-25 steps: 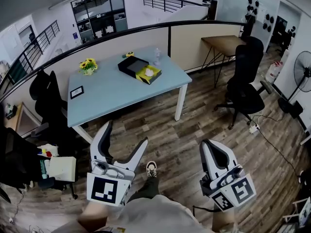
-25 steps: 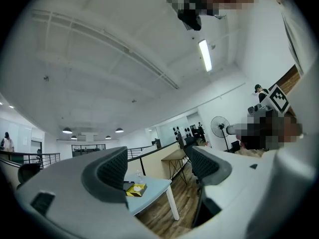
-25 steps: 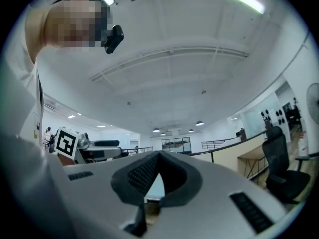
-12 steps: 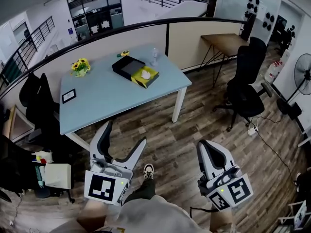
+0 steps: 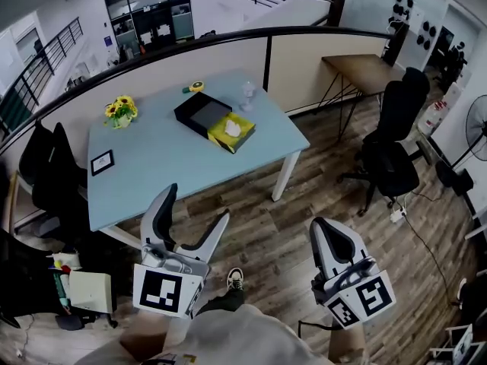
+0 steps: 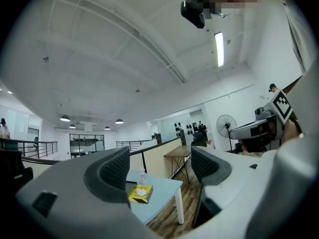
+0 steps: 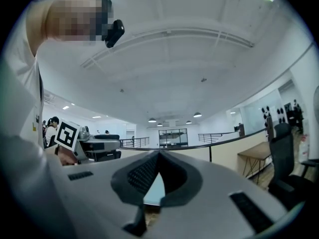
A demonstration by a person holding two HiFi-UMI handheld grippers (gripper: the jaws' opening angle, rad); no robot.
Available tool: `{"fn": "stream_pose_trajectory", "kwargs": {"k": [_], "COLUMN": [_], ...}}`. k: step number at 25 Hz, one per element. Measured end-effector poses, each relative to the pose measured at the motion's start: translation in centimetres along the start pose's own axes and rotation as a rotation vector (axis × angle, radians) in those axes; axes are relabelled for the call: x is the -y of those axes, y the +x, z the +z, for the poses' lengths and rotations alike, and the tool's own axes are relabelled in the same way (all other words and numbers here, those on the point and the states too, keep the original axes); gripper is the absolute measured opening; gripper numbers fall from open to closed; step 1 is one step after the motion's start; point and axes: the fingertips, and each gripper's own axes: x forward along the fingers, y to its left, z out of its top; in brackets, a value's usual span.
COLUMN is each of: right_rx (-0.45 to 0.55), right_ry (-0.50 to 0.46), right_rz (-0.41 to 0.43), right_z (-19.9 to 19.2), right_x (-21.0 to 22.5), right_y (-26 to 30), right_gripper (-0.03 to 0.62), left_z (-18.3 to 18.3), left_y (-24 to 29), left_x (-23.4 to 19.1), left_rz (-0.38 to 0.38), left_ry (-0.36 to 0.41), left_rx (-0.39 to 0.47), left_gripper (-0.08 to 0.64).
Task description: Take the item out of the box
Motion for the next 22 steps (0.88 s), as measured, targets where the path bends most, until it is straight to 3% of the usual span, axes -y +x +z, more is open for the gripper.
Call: {"fn": "stream_pose_trajectory", "kwargs": {"k": [12, 22], "right_rx": [-0.013, -0.046], "right_ry": [0.017, 0.050], "right_rz": [0.026, 0.018], "right_z": [-0.6, -2.3], "right_x": [3.1, 6.5], "right_y": [15.2, 20.4], "right_gripper": [0.003, 0.003], "left_z": [-3.2, -5.3], "left_y": [9.9, 14.8], "left_x": [-9.4, -12.8], "left_rz": [-0.016, 0.007], "left_ry": [-0.006, -0.025], "left_rx": [-0.019, -0.034], "left_gripper": [0.382, 0.382]}}
